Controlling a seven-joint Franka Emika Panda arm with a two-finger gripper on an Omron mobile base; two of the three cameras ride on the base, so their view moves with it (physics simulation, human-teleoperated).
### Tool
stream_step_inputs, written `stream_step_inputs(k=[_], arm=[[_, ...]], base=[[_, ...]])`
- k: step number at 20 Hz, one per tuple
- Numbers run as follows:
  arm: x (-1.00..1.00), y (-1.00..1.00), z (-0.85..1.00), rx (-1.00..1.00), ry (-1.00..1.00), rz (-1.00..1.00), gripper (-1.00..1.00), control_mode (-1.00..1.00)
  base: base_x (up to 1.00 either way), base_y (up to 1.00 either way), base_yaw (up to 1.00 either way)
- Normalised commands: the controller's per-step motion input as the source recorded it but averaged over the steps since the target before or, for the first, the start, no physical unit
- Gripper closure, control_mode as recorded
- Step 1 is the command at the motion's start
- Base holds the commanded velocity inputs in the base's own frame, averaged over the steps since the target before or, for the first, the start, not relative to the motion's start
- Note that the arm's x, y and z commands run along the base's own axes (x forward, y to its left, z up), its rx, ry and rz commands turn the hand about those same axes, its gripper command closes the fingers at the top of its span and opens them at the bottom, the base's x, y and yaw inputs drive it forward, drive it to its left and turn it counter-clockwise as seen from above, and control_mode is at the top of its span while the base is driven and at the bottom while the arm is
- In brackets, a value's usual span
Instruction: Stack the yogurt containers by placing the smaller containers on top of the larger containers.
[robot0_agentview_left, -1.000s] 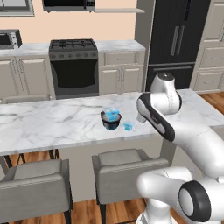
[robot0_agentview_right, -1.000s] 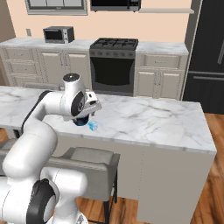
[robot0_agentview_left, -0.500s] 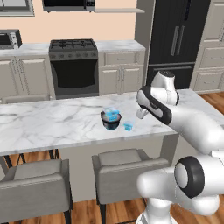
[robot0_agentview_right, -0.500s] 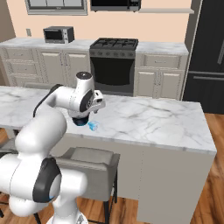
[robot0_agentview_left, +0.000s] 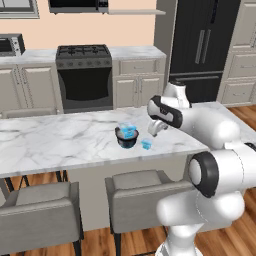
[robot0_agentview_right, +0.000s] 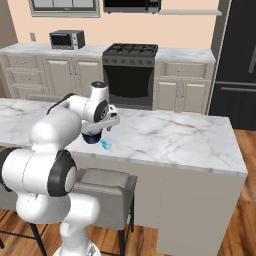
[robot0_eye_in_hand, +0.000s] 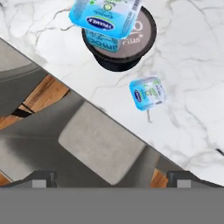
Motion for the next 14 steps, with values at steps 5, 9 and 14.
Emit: stream_step_inputs(k=[5,9,14], arm=[[0.04,0.0,-0.25,0.0,0.01,0.0,-1.0,-1.0],[0.0,0.0,-0.23,0.0,0.0,0.0,-1.0,-1.0],[0.0,0.0,-0.24,0.0,0.0,0.0,-1.0,-1.0]], base=[[0.0,0.0,0.0],[0.0,0.0,0.0],[0.0,0.0,0.0]])
